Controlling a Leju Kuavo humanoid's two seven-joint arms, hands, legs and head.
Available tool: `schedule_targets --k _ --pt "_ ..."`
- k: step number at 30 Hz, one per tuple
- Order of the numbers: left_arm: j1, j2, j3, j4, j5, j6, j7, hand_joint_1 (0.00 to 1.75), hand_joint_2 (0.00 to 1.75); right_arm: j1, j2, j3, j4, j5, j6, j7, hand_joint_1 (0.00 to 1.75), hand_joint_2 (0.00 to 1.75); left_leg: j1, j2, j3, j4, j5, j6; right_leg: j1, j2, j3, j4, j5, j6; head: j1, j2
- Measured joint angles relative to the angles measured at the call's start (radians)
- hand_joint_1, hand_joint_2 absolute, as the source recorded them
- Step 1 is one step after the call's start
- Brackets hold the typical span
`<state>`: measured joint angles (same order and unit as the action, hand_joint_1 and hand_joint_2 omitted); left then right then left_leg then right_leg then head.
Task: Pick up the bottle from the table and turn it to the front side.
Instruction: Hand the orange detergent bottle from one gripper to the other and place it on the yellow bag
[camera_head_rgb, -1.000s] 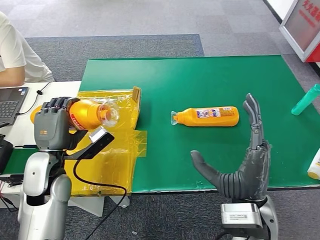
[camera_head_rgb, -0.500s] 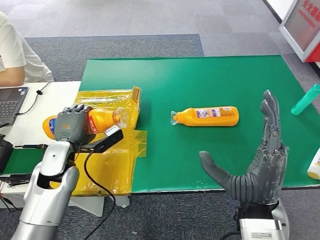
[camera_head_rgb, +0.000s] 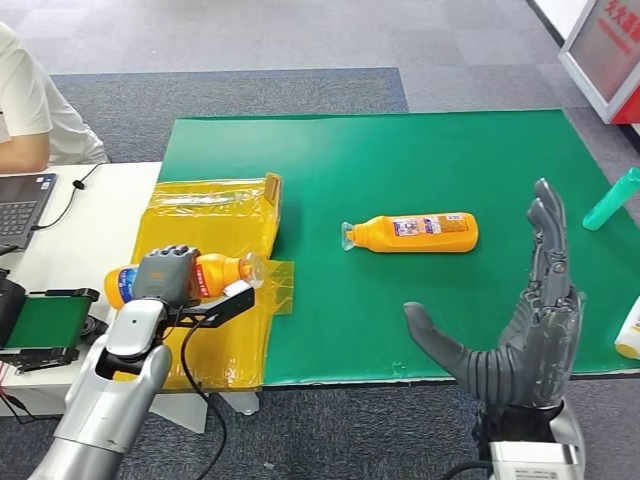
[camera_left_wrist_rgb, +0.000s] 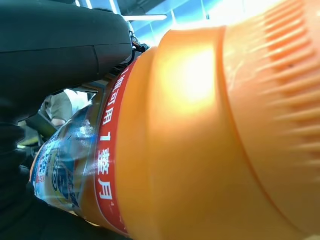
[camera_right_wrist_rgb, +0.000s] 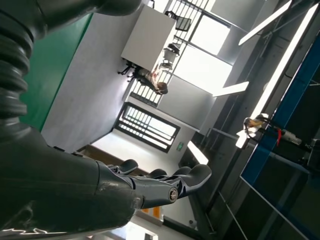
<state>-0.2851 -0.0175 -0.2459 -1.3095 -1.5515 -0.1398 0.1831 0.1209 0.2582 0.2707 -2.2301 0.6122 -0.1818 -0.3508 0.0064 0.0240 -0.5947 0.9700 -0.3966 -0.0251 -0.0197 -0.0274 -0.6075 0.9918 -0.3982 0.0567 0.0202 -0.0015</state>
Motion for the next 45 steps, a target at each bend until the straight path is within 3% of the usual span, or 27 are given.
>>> schedule_targets --k 19,36,40,45 --pt "0.006 0.019 -0.019 0.044 0.000 0.030 0.065 1.75 1.75 0.010 -0.001 -0.038 0.000 -0.010 0.009 -0.009 0.00 1.75 0.000 0.000 0.000 0.000 0.000 0.000 0.000 0.000 0.000 0.000 0.000 0.000 0.000 0.000" --pt "-0.068 0.045 -0.175 0.046 0.000 0.057 0.062 1.75 1.75 0.018 -0.005 -0.038 -0.023 -0.025 0.014 -0.066 0.00 1.75 0.000 0.000 0.000 0.000 0.001 0.000 0.000 0.000 0.000 0.000 0.000 0.000 0.000 0.000" --pt "-0.083 0.052 -0.190 0.058 0.000 0.060 0.053 0.00 1.75 0.010 -0.011 -0.037 -0.040 -0.031 0.006 -0.068 0.00 1.75 0.000 0.000 0.000 0.000 0.001 0.000 0.000 0.000 0.000 0.000 0.000 0.000 0.000 0.000" --pt "-0.082 0.049 -0.193 0.073 0.000 0.058 0.043 0.00 1.75 0.010 -0.017 -0.037 -0.063 -0.034 0.000 -0.070 0.00 1.75 0.000 0.000 0.000 0.000 0.001 0.000 0.000 0.000 0.000 0.000 0.000 0.000 0.000 0.000"
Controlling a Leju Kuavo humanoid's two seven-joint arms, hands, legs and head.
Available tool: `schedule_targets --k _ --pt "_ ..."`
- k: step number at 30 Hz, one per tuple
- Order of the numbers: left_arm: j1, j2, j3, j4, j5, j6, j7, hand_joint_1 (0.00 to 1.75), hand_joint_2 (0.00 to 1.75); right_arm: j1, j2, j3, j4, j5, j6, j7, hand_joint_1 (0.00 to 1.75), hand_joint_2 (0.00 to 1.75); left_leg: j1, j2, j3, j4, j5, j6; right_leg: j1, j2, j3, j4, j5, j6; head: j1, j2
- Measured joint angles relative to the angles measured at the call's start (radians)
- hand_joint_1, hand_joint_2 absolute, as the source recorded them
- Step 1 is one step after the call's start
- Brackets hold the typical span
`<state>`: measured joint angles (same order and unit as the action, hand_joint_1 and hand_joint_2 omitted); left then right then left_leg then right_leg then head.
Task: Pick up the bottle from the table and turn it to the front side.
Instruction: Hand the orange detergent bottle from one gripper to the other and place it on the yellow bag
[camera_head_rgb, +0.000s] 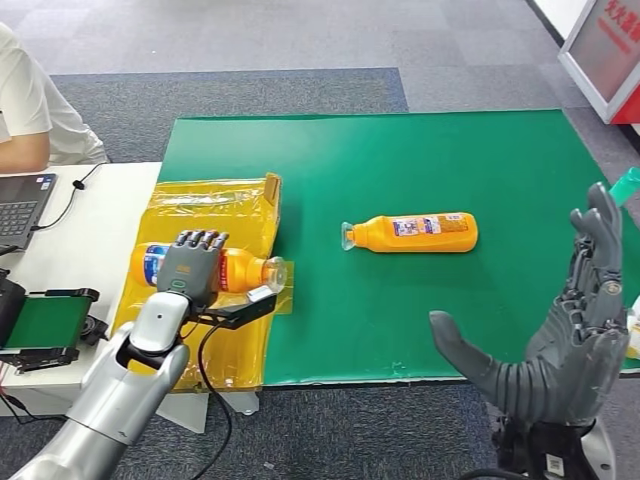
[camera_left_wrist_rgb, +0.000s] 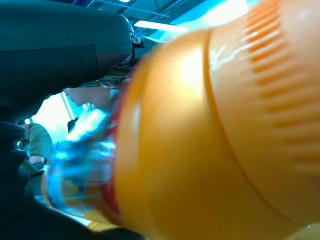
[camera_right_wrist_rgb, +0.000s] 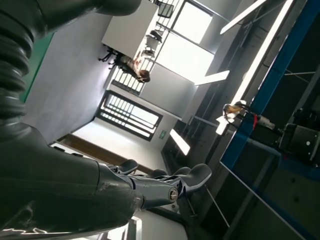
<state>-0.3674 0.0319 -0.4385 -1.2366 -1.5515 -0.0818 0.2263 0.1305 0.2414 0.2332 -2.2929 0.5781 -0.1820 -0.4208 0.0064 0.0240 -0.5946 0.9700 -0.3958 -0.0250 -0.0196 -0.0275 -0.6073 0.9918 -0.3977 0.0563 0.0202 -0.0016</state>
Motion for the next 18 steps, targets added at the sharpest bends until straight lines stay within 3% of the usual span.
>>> schedule_targets --k 18 --pt "0.015 -0.011 0.007 0.006 0.000 0.012 -0.029 0.00 1.75 0.014 -0.012 -0.005 -0.029 0.000 -0.015 -0.016 0.00 1.75 0.000 0.000 0.000 0.000 0.000 0.000 0.000 0.000 0.000 0.000 0.000 0.000 0.000 0.000"
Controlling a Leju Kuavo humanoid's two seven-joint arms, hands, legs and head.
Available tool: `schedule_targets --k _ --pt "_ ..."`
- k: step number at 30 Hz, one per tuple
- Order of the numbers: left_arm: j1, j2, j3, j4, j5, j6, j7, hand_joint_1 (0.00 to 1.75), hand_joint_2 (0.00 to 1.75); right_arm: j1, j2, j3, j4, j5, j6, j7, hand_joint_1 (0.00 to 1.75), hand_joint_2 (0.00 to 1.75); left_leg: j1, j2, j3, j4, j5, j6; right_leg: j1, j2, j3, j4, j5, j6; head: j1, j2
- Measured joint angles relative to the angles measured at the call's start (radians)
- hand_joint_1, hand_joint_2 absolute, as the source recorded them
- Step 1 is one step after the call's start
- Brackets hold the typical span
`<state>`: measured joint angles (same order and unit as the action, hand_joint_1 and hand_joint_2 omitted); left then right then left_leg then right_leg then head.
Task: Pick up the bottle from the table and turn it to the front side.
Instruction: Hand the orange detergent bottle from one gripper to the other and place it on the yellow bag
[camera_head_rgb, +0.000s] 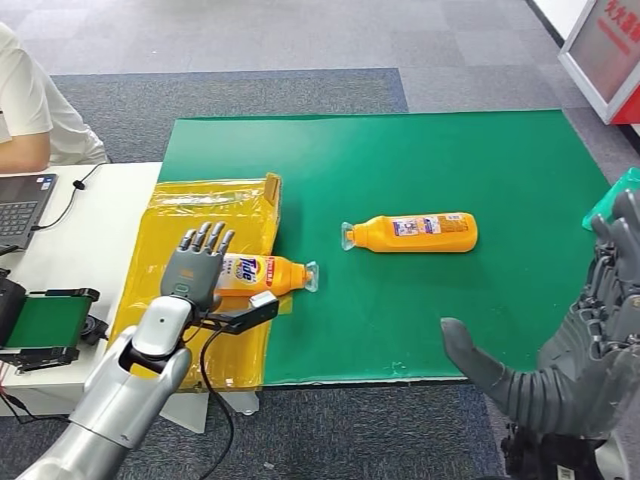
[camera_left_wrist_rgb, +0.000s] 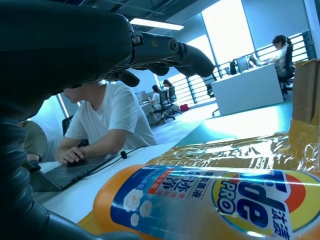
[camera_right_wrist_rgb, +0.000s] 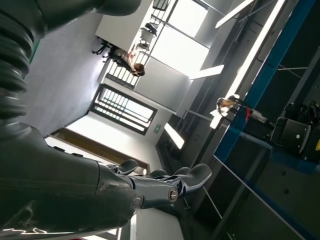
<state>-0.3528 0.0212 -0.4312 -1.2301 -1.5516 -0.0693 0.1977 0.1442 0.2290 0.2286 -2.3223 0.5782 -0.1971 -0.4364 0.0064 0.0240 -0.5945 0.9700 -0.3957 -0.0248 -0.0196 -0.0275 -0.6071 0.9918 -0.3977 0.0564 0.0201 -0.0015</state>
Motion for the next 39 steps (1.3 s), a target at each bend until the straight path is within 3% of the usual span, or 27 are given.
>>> schedule_targets --k 7,12,17,21,25,33,39 --pt "0.032 -0.076 0.129 -0.042 0.012 0.027 -0.121 0.00 1.75 0.000 0.000 -0.005 -0.014 0.022 0.011 0.036 0.00 1.75 0.000 0.000 0.000 0.000 0.000 0.000 0.000 0.000 0.000 0.000 0.000 0.000 0.000 0.000" --pt "0.088 -0.159 0.284 -0.131 0.144 0.032 -0.246 0.00 1.75 0.001 0.000 -0.006 -0.006 0.070 0.110 0.156 0.00 1.75 0.000 0.000 0.000 0.000 0.000 0.000 0.000 0.000 0.000 0.000 0.000 0.000 0.000 0.000" --pt "0.125 -0.216 0.406 -0.223 0.306 -0.029 -0.294 0.00 1.75 -0.006 0.000 -0.002 0.040 0.004 0.196 0.233 0.00 1.75 0.000 0.000 -0.001 0.000 0.000 0.000 0.000 0.000 0.000 0.000 0.000 0.000 0.000 0.000" --pt "0.155 -0.238 0.451 -0.271 0.383 -0.029 -0.319 0.00 1.75 -0.024 0.002 0.000 0.089 -0.019 0.226 0.266 0.00 1.75 0.000 0.000 -0.001 0.000 0.000 0.000 0.000 0.000 0.000 0.000 0.000 0.000 0.000 0.000" --pt "0.195 -0.253 0.486 -0.325 0.520 -0.076 -0.333 0.00 1.75 -0.056 0.003 0.018 0.163 0.048 0.223 0.287 0.00 1.75 0.000 0.000 -0.001 0.000 0.000 0.000 0.000 0.000 0.000 0.000 0.000 0.000 0.000 0.000" --pt "0.273 -0.259 0.523 -0.385 0.816 -0.181 -0.332 0.00 1.75 -0.157 0.005 0.041 0.406 -0.047 0.271 0.333 0.00 1.75 0.000 0.000 -0.001 0.000 0.001 0.000 0.001 0.000 0.000 0.000 0.000 0.000 0.000 0.000" --pt "0.296 -0.248 0.548 -0.397 0.869 -0.201 -0.337 0.00 1.75 -0.212 0.008 0.042 0.530 -0.068 0.272 0.336 0.00 1.75 0.000 0.000 -0.001 0.000 0.001 0.001 0.001 -0.001 0.000 0.000 0.000 0.000 0.000 0.000"
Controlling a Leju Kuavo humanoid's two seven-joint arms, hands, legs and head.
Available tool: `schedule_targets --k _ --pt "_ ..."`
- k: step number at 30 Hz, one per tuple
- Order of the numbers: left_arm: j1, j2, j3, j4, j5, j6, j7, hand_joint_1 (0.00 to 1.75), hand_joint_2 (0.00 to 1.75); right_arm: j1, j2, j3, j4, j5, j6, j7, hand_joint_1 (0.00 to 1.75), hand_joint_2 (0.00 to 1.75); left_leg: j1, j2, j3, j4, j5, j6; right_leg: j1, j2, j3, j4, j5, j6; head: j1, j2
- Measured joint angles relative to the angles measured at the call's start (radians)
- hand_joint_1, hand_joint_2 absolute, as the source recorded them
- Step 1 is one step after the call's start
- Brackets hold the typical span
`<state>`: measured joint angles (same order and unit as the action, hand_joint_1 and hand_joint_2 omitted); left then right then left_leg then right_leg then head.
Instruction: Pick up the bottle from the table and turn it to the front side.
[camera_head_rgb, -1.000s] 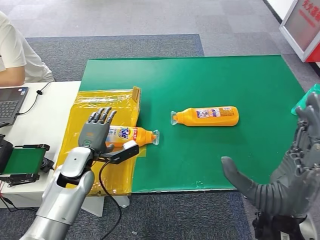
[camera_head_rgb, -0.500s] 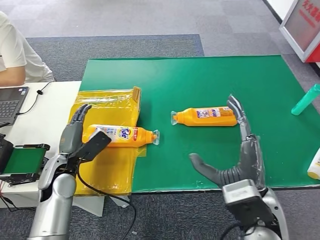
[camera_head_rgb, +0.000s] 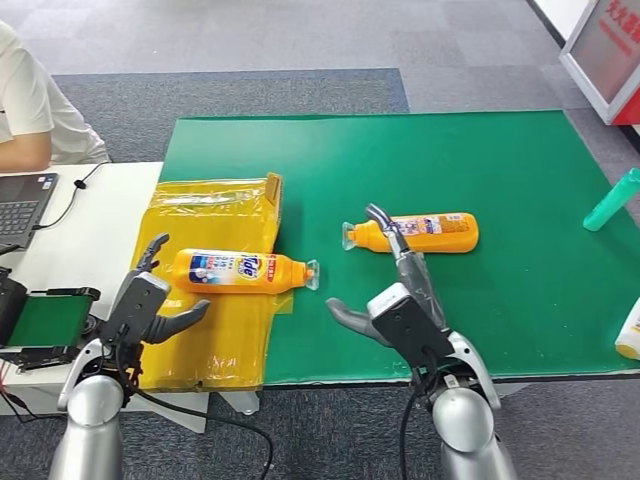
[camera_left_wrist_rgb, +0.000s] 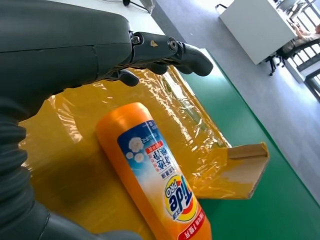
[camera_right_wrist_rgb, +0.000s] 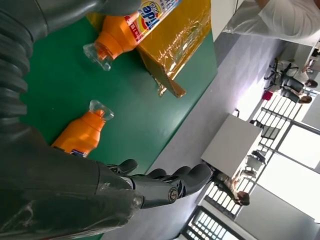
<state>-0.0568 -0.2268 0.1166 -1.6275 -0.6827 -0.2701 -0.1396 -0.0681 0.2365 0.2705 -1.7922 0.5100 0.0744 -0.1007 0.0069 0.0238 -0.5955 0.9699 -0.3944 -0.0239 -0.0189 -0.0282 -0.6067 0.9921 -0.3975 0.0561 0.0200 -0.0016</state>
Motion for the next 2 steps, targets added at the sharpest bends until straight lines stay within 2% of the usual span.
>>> schedule_targets --k 2 --pt "0.002 0.002 0.001 -0.001 0.001 0.000 -0.001 0.00 1.75 -0.005 0.000 0.000 0.013 0.000 0.000 0.000 0.00 1.75 0.000 0.000 0.000 0.000 0.000 0.000 0.000 0.000 0.000 0.000 0.000 0.000 0.000 0.000"
